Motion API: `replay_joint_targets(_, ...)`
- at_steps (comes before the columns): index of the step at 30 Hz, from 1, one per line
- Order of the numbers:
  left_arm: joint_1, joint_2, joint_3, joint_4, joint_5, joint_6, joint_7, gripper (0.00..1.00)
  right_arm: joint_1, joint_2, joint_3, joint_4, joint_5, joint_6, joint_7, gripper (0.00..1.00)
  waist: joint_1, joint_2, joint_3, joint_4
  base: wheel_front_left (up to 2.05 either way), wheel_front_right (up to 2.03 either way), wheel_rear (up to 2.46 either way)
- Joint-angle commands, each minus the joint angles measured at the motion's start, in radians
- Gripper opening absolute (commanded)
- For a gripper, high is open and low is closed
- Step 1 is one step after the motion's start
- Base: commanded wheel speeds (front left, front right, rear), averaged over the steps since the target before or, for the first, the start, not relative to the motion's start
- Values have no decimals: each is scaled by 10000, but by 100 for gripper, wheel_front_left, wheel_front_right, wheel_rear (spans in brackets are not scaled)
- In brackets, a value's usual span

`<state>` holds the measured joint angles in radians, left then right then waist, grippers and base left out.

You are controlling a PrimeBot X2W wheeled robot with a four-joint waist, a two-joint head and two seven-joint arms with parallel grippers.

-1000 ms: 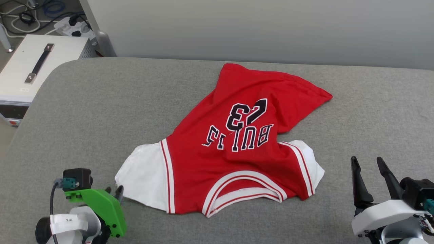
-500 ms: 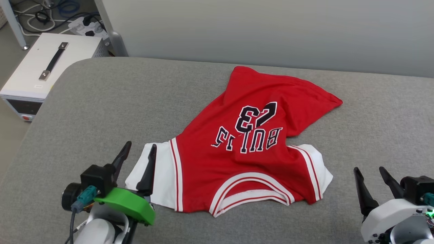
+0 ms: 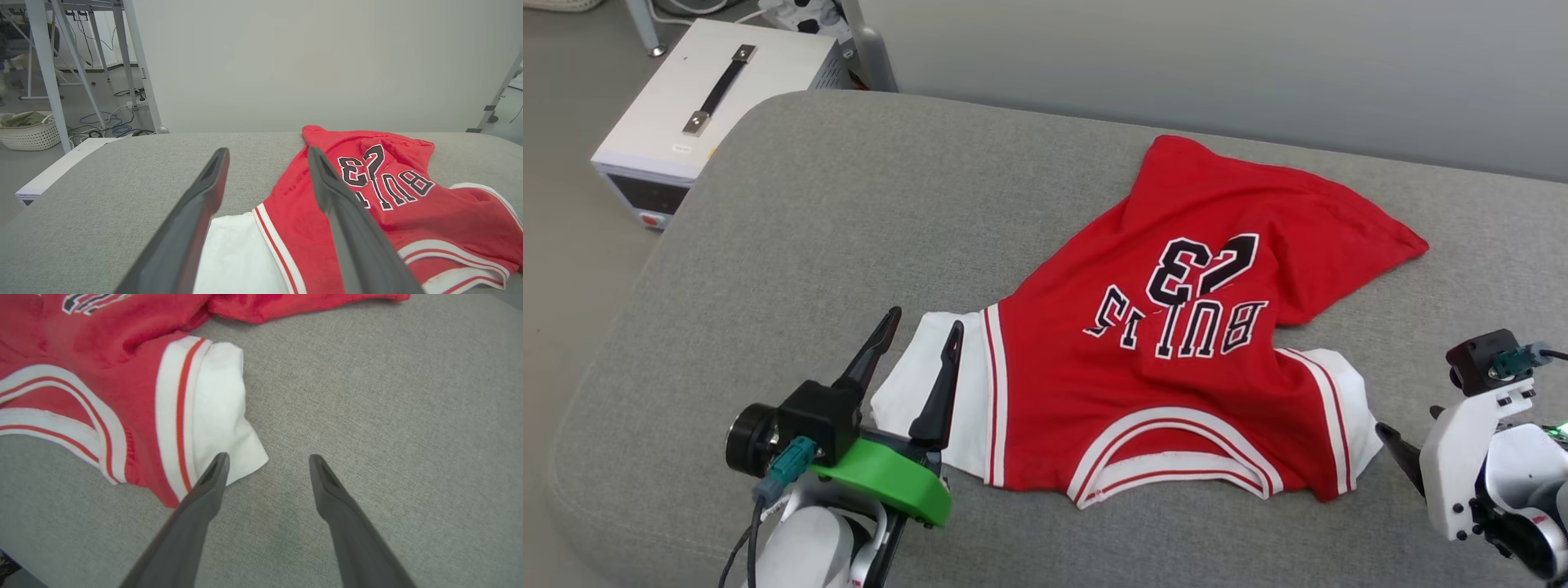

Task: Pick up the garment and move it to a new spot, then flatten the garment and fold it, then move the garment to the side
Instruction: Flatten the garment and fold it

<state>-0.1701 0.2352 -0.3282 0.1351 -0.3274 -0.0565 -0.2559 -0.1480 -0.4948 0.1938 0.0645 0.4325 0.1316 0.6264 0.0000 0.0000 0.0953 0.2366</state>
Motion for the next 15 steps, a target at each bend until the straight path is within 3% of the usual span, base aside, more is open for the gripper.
replay_joint_targets(1,-139,-118,69,-55,147,-94,-56,100,-289,-164,228,190,153,-9,161,100,0,0,317,356,0,0,0)
replay_joint_targets(10,-231,-604,381,-30,539,-415,-57,100,-1154,-850,1607,1342,552,-9,433,100,0,0,821,951,0,0,0)
replay_joint_targets(15,-265,-747,525,136,643,-527,-58,100,-1357,-871,2256,1834,959,-9,192,100,0,0,1018,1107,0,0,0)
